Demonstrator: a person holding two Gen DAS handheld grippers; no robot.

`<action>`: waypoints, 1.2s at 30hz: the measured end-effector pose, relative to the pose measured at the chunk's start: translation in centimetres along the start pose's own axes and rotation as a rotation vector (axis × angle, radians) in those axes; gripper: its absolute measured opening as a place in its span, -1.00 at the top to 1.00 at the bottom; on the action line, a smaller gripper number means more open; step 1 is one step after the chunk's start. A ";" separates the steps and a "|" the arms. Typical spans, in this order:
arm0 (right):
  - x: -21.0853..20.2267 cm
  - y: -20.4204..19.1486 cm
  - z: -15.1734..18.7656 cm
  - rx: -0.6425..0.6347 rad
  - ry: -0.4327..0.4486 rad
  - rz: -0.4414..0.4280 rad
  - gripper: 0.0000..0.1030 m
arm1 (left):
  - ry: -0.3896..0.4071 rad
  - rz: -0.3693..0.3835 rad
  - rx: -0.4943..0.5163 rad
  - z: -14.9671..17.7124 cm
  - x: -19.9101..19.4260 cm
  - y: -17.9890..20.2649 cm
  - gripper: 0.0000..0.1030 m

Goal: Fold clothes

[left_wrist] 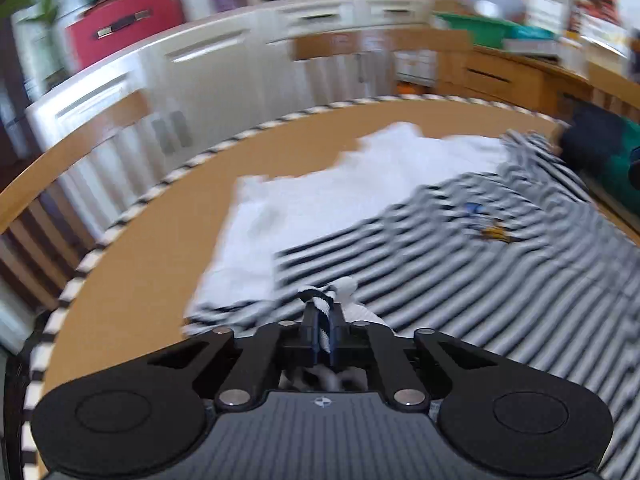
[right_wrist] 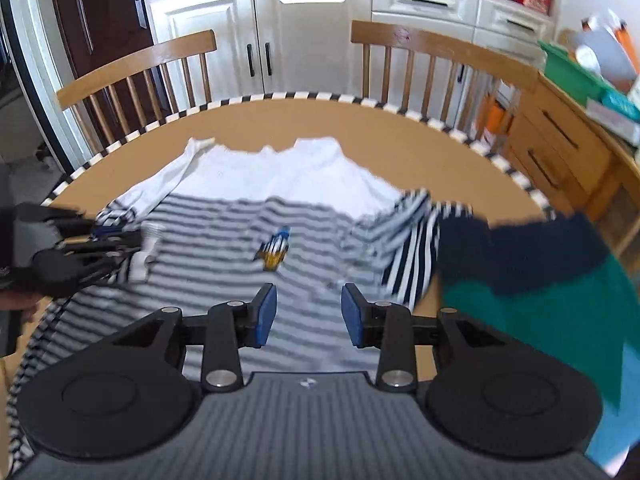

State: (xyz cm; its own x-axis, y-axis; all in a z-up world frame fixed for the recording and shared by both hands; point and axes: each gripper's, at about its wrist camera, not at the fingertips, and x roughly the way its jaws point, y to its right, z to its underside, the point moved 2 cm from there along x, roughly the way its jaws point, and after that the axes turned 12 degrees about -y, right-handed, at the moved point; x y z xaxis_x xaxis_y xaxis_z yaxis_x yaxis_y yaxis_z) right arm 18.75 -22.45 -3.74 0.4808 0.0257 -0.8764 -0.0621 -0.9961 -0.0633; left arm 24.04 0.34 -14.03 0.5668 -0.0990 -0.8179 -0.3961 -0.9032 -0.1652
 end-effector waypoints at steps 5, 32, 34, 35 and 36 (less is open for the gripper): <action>2.3 1.6 -5.0 0.028 0.030 0.029 0.22 | 0.033 -0.258 -0.249 3.4 -2.1 -10.4 0.92; 19.4 0.4 -18.4 -0.251 -0.050 -0.188 -0.03 | 0.030 0.136 -0.013 -9.5 11.3 -12.5 -0.19; 20.0 0.6 -18.5 -0.254 -0.070 -0.218 0.19 | -0.009 0.164 -0.018 -9.8 12.8 -12.7 0.06; 20.3 0.7 -18.6 -0.257 -0.081 -0.228 0.37 | -0.030 0.171 -0.018 -9.6 13.2 -12.9 0.51; 20.6 0.7 -18.6 -0.263 -0.092 -0.222 0.62 | -0.044 0.173 -0.020 -9.7 13.5 -13.0 0.61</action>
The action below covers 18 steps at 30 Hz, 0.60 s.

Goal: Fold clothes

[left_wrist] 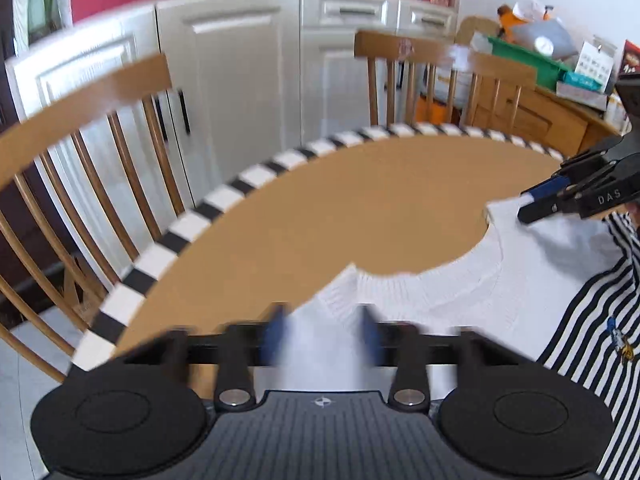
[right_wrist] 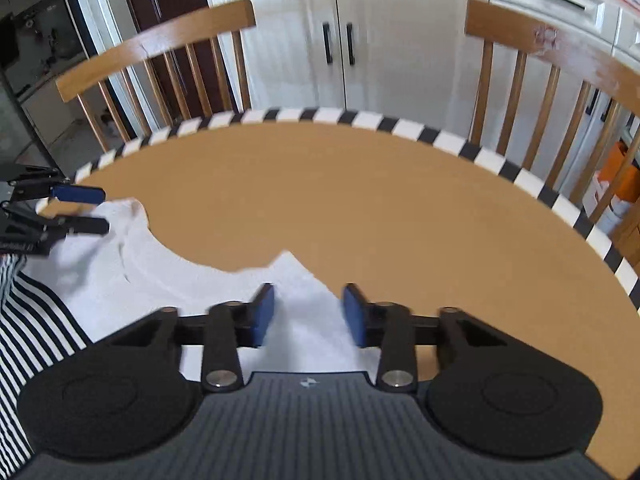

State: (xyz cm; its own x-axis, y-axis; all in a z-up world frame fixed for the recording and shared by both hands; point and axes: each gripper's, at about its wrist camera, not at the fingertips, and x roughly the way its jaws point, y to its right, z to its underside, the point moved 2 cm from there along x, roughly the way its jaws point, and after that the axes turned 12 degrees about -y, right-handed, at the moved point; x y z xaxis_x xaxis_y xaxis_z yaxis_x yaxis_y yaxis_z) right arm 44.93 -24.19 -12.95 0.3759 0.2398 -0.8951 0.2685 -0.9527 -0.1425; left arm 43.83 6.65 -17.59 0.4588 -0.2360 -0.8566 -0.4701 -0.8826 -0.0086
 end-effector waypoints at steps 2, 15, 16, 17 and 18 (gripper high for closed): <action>0.4 0.0 -0.1 -0.008 -0.010 0.016 0.82 | 0.012 0.004 -0.012 0.2 0.0 -0.2 0.88; 2.4 1.6 -5.2 0.125 0.026 0.159 0.96 | 0.070 -0.191 -0.080 -3.8 2.8 -0.8 0.91; 2.5 1.7 -5.3 0.136 0.027 0.163 0.96 | 0.069 -0.191 -0.092 -4.1 2.7 -1.1 0.91; 2.6 1.9 -5.4 0.145 0.029 0.167 0.96 | 0.069 -0.193 -0.093 -4.2 2.8 -1.2 0.91; 2.6 1.8 -5.2 0.149 0.031 0.167 0.95 | 0.069 -0.196 -0.094 -4.3 2.9 -1.2 0.91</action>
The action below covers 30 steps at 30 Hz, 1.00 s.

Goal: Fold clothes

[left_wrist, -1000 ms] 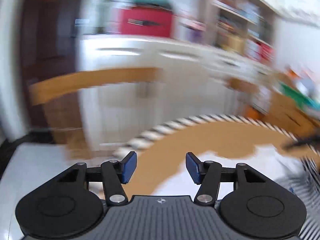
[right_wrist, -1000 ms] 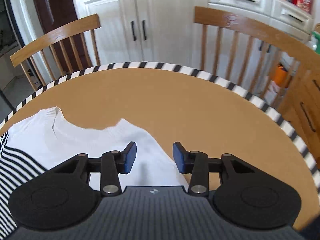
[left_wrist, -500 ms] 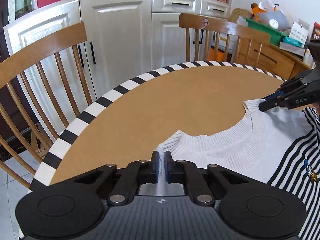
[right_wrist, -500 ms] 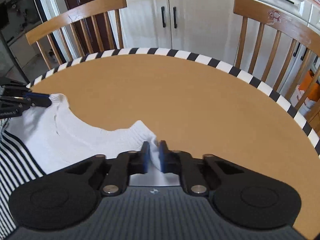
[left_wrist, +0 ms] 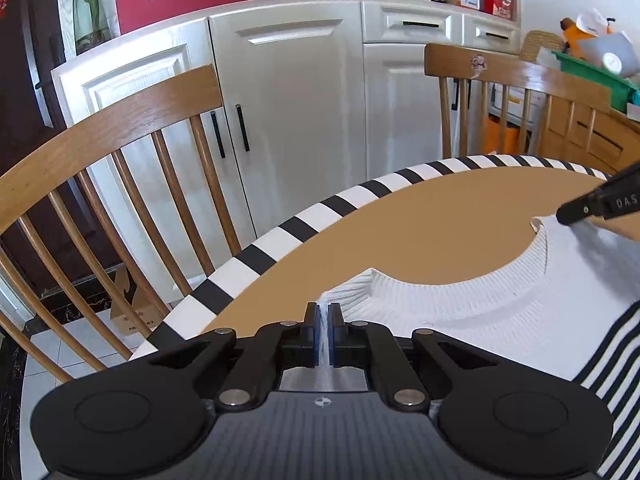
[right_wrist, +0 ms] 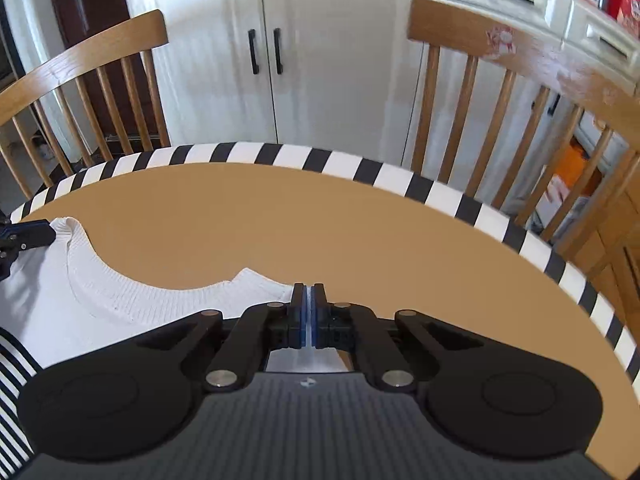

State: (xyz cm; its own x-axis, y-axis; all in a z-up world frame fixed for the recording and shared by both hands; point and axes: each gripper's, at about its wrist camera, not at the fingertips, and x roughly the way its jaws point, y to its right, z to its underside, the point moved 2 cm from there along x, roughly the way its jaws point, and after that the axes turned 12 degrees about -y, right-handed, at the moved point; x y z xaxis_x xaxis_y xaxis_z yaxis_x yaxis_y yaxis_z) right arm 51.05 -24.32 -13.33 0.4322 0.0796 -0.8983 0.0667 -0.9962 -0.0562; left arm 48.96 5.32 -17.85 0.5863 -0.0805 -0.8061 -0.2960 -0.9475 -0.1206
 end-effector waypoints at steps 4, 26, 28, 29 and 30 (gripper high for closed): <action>-1.7 0.9 0.8 0.038 0.036 -0.023 0.55 | 0.014 -0.021 0.014 0.4 -1.1 -0.7 0.58; -9.8 13.3 16.6 0.407 -0.175 0.038 0.77 | -0.069 -0.088 -0.403 21.8 -16.8 -10.5 -0.23; -10.0 12.4 16.6 0.384 -0.148 0.052 0.90 | -0.067 -0.094 -0.418 22.3 -17.0 -10.4 -0.23; -10.2 11.9 16.5 0.371 -0.132 0.057 0.91 | -0.065 -0.101 -0.419 22.3 -17.0 -10.4 -0.21; -10.8 11.3 16.4 0.354 -0.110 0.060 0.91 | -0.065 -0.111 -0.418 22.4 -17.1 -10.4 -0.21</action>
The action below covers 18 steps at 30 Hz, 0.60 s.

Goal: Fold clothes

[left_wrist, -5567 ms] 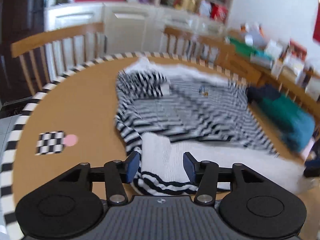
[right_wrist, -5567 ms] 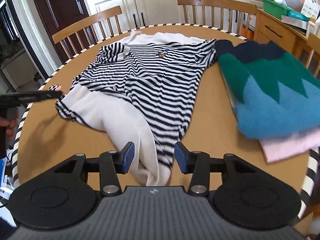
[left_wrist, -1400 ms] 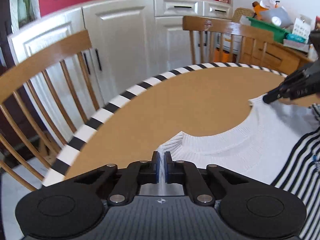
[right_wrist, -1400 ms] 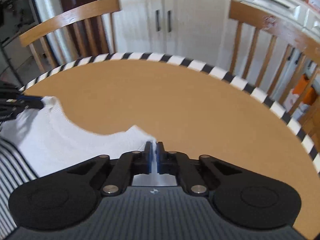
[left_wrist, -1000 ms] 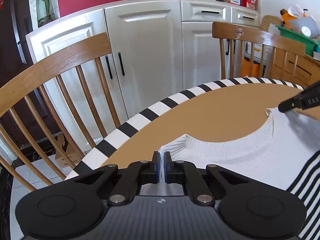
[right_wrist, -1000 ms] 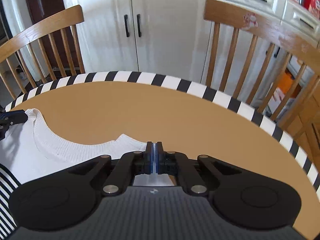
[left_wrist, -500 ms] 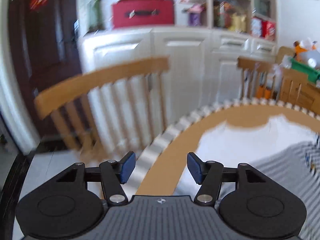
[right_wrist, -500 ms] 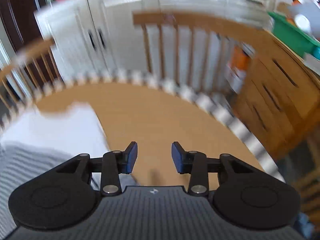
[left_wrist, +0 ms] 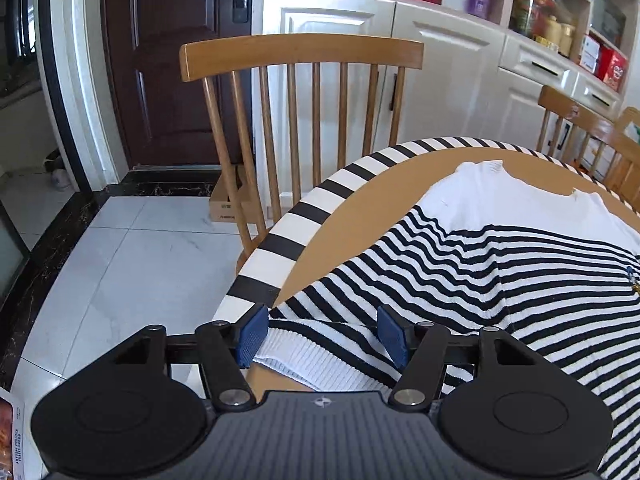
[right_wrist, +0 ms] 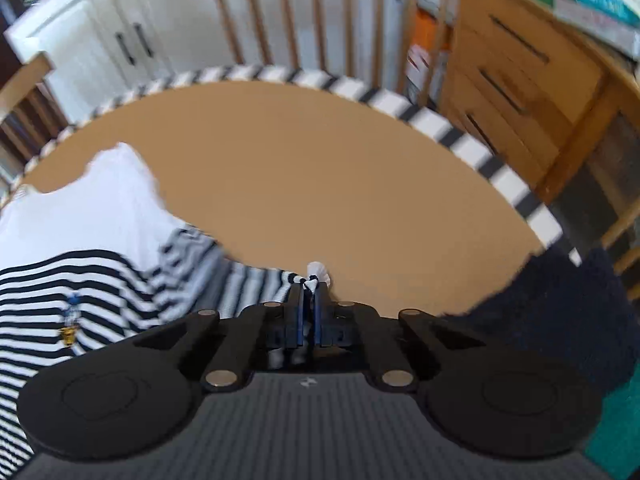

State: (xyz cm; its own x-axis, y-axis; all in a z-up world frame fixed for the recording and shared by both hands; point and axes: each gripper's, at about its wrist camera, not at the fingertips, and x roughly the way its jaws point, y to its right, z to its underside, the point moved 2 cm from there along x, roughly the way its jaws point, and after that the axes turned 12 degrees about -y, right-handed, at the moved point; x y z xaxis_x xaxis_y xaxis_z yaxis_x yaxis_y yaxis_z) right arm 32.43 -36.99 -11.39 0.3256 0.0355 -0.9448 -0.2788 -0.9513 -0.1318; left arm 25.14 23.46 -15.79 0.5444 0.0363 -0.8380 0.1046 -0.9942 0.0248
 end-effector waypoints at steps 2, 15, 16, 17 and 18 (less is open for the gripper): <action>-2.0 -1.1 0.1 -0.034 0.056 -0.003 0.91 | -0.003 -0.018 0.003 -0.3 0.2 0.0 -0.21; -10.5 -1.1 0.0 -0.065 0.252 0.313 0.51 | 0.002 -0.047 -0.015 -0.4 1.4 0.0 -0.28; -10.2 -0.8 0.2 -0.061 0.256 0.347 0.37 | 0.001 -0.046 -0.019 -0.4 1.4 0.0 -0.29; -10.2 -0.5 0.6 -0.060 0.263 0.348 0.34 | 0.001 -0.048 -0.012 -0.4 1.4 0.0 -0.29; -10.2 -0.3 1.1 -0.062 0.269 0.341 0.35 | 0.000 -0.049 -0.006 -0.3 1.3 0.0 -0.30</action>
State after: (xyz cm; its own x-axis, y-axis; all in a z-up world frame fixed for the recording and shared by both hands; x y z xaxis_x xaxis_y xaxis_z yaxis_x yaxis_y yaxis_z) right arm 28.21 -36.73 -2.02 0.4506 -0.3572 -0.8182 -0.3592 -0.9115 0.2002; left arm 26.14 23.56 -16.70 0.5384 0.0853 -0.8384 0.1361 -0.9906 -0.0134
